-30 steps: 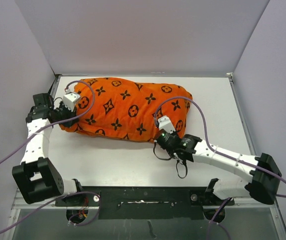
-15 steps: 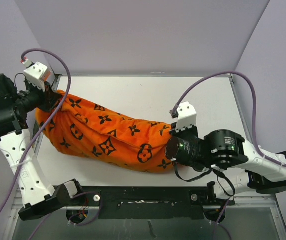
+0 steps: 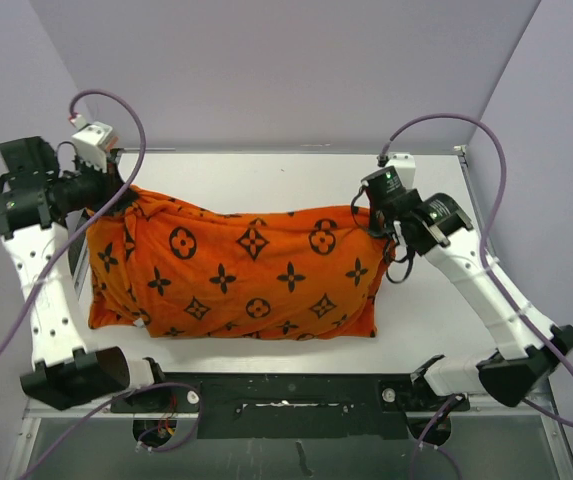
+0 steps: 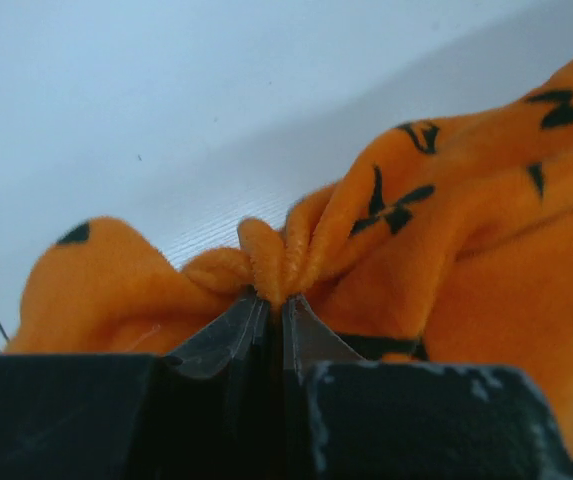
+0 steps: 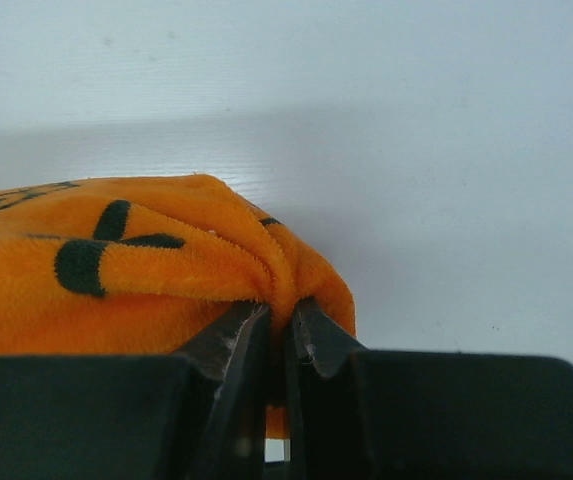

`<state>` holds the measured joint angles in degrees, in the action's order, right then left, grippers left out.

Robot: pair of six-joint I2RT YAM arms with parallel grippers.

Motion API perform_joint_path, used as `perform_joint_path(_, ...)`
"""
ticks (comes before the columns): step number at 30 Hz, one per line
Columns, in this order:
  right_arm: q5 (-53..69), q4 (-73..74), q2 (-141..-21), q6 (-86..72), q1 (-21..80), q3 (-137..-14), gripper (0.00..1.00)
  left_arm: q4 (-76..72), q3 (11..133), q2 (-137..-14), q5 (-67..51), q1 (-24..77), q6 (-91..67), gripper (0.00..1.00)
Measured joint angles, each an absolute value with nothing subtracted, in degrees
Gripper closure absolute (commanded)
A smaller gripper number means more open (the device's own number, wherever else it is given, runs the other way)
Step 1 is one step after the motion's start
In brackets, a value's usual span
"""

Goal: Remove the pillowcase from the pillow

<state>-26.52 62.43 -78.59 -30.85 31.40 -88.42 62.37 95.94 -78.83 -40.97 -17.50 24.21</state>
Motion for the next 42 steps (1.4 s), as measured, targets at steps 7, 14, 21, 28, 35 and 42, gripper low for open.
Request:
perform_joint_path(7, -15.18, 53.54, -93.49, -24.1, 18.13, -95.35, 0.95, 50.22, 91.26, -88.29, -35.55, -14.06, 22.04, 0.3)
perform_joint_path(14, -14.46, 58.28, -112.86, -20.86, 15.05, -123.74, 0.32, 49.12, 98.08, -90.56, -34.83, -13.87, 20.69, 0.02)
perform_joint_path(21, -25.26, 59.0, -114.08, -18.55, 19.68, -125.54, 0.0, 50.06, 94.41, -90.11, -36.45, -17.02, 24.32, 0.02)
perform_joint_path(28, -33.34, 56.64, -103.83, -18.06, 32.95, -113.06, 0.01, 50.22, 83.77, -87.05, -39.13, -21.23, 25.67, 0.02)
perform_joint_path(35, -36.49, 54.48, -104.55, -18.35, 50.24, -112.88, 0.01, 48.34, 80.05, -86.91, -42.83, -21.65, 18.41, 0.1)
perform_joint_path(42, -32.77, 54.96, -118.48, -18.46, 52.82, -125.29, 0.0, 43.92, 82.28, -89.49, -45.36, -22.57, 11.6, 0.21)
